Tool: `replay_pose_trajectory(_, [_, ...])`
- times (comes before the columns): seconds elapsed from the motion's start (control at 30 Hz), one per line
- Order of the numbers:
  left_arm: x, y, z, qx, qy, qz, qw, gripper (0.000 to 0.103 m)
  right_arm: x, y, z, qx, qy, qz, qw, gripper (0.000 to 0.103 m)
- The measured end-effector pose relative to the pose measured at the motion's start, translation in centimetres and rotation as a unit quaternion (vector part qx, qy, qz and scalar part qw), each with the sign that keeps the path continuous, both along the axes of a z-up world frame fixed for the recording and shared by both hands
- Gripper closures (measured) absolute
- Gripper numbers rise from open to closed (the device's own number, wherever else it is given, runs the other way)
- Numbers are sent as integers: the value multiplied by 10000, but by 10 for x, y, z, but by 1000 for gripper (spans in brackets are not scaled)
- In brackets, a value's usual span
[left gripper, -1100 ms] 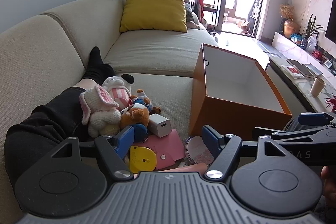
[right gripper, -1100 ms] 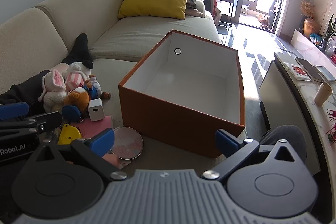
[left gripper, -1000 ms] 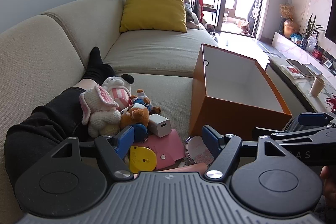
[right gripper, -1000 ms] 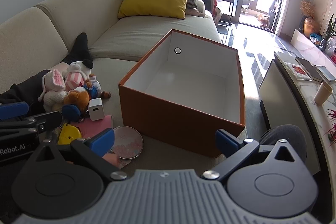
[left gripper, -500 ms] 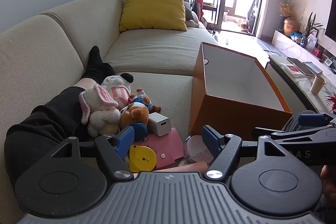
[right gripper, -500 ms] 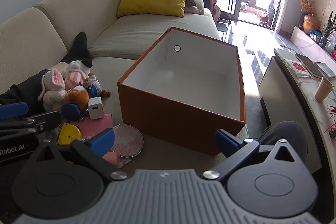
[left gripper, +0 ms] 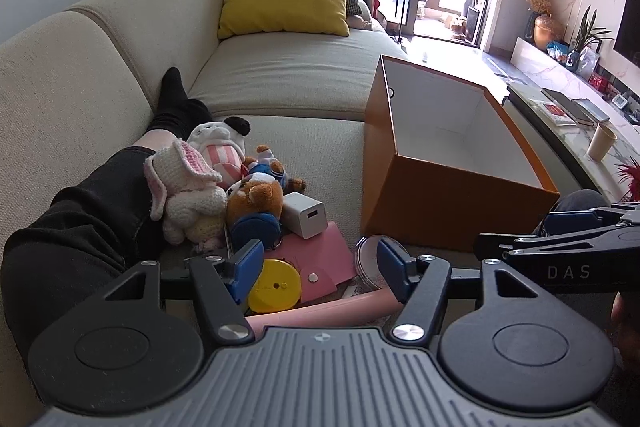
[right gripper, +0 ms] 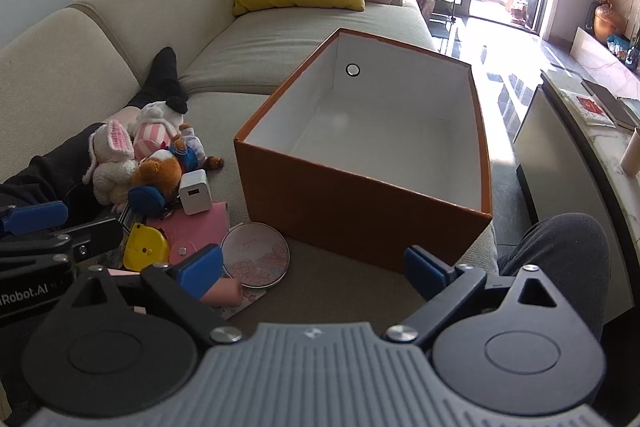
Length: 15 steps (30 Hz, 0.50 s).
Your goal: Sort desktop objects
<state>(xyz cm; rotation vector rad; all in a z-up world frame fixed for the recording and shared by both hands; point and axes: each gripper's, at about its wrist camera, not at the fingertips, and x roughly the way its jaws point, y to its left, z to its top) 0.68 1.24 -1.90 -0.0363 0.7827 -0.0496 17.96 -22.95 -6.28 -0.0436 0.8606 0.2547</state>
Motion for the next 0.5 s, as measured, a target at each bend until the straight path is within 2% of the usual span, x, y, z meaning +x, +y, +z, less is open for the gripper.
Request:
replay_pose_trajectory(0.13, [6,9,-8,20,238,-34,9997,44,13,4,-11,99,336,199,9992,37])
replay_pose_trajectory(0.2, [10,16,-13,56,372,26,9993,57,20,10,-16,107,451,430,9980,47])
replay_pose_trajectory(0.23, [12,20,-15,82,440,78,9990,60,22,13,-17,117,476,532,9974,54])
replay_pose_trajectory(0.33, [20,36,-17,84,537,320,9980,62,32,27,-19,244,533,1055,9927,64])
replay_pose_trajectory(0.5, [36,65,-12,-61,579,735,9956,62,50,66,-16,215,465,1782,9827,68])
